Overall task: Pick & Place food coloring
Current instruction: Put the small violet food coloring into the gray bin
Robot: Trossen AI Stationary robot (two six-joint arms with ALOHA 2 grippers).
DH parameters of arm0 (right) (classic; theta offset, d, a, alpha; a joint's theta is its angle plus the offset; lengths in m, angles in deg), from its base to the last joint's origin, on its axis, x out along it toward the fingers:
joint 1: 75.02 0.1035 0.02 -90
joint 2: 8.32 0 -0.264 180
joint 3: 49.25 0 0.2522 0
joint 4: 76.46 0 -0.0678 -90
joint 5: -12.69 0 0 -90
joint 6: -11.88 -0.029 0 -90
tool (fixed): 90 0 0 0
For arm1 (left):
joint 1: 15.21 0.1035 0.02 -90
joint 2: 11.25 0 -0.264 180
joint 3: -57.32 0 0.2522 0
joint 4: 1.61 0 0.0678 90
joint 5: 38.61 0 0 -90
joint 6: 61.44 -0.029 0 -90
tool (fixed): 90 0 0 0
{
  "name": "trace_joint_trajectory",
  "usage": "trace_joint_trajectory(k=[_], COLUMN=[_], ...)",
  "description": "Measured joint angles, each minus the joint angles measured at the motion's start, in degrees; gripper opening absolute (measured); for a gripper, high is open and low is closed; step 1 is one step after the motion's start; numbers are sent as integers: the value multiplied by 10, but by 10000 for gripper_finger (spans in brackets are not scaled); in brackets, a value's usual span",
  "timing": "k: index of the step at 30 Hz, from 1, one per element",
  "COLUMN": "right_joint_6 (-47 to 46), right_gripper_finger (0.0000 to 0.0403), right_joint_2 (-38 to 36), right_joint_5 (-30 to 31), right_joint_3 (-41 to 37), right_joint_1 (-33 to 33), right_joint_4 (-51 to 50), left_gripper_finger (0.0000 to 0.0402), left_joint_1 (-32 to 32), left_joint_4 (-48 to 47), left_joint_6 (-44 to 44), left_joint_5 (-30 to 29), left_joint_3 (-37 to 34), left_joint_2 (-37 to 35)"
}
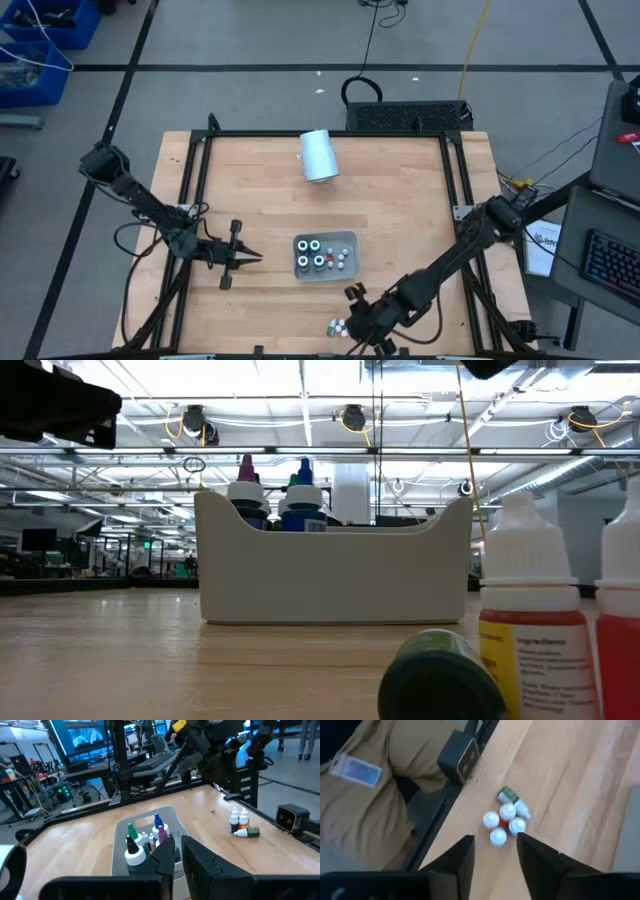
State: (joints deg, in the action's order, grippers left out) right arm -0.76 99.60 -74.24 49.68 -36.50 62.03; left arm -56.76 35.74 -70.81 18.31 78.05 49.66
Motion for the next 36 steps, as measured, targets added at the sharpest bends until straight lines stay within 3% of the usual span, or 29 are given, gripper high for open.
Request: trace_joint_trajectory(k=[7,22,36], right_joint_6=[-2,9,-23], right_gripper_finger=[164,160,160], right_joint_2=[32,61,60], right_joint_5=[17,29,62], right_joint_3=[0,0,-48], right_joint_1=[1,13,21], right_joint_4=[38,46,100], left_gripper_finger=[42,42,42], left_joint_1=[0,0,0], left_joint_4=[1,2,2], left_joint_6=[-22,-25,-22], left_joint_5=[0,0,0], left_joint_3=[0,0,0], left_joint_2=[0,0,0])
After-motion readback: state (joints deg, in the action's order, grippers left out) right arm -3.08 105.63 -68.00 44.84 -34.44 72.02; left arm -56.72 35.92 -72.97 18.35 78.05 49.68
